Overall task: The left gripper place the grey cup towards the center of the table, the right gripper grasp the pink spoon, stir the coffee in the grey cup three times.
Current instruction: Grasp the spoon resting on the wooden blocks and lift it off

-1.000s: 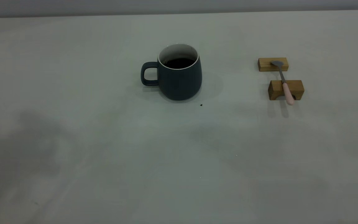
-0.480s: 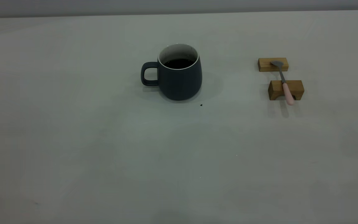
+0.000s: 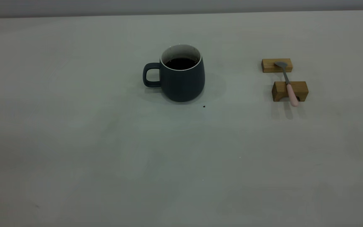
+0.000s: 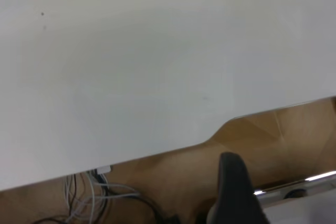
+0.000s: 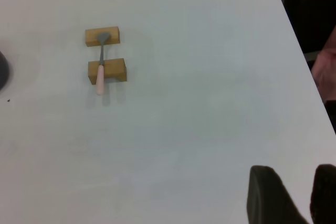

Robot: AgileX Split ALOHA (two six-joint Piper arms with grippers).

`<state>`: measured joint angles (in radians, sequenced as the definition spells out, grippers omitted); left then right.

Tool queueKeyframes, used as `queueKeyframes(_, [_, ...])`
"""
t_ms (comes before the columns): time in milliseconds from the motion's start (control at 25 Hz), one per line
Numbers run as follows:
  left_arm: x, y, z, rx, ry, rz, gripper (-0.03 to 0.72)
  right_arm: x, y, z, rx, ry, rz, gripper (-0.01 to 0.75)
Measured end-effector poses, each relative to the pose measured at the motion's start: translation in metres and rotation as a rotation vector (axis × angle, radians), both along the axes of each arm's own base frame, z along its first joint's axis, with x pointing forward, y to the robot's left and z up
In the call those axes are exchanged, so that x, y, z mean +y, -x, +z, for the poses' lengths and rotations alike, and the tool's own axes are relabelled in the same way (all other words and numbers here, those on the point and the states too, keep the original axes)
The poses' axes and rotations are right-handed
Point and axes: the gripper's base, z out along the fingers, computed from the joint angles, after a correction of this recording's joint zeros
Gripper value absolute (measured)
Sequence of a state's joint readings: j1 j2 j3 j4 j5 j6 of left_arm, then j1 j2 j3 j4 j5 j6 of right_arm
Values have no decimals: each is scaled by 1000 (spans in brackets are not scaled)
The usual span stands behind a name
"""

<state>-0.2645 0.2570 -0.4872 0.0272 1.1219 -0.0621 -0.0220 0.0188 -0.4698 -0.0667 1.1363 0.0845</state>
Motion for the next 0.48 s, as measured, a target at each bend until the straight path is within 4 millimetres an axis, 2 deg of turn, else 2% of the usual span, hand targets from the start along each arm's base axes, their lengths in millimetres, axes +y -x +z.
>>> queueKeyframes(200, [-5, 2, 0, -6, 6, -92, 528, 0, 0, 0, 0, 0, 0, 241])
queueKeyframes(480, [-6, 4, 0, -13, 19, -109, 528, 0, 0, 0, 0, 0, 0, 241])
